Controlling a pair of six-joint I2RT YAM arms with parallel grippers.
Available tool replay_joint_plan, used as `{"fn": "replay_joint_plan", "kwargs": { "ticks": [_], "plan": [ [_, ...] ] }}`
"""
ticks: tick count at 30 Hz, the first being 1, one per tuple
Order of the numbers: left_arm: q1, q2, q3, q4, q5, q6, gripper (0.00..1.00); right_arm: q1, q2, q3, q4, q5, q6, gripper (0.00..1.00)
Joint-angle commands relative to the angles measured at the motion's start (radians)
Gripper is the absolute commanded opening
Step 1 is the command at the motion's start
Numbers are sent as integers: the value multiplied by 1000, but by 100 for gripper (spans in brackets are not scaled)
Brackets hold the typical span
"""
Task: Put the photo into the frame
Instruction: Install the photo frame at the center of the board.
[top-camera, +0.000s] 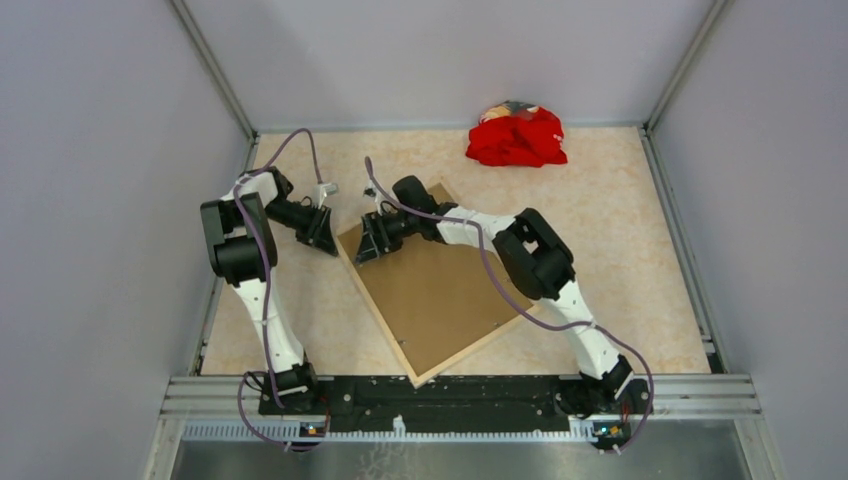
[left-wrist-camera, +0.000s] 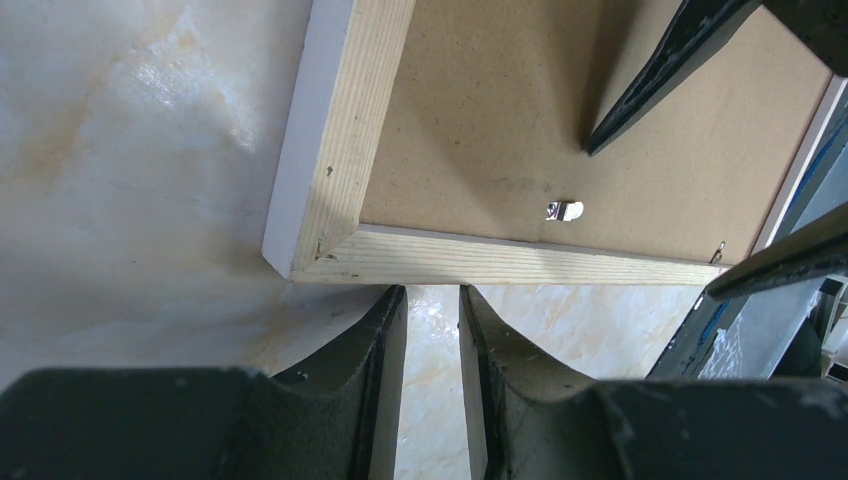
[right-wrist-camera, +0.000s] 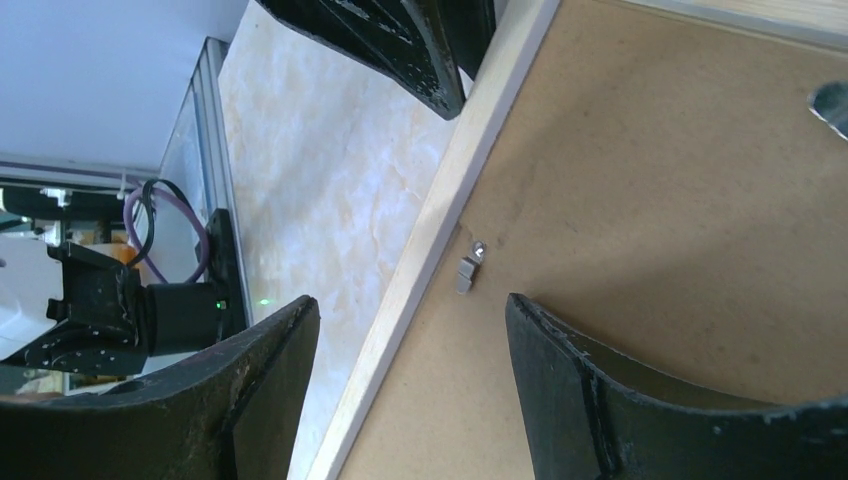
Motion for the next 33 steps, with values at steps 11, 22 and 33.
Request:
{"fn": "replay_joint_plan", "kwargs": {
  "ticks": [11,22,33],
  "plan": [
    [-5,23,11,40,1,20,34,56,69,60,-37,32,34,69],
    [-6,23,14,39,-2,20,34,67,93,77,-31,16,53,69],
    [-6,22,13,37,-1,21,34,70,112,86,5,12,89,69]
  ]
}}
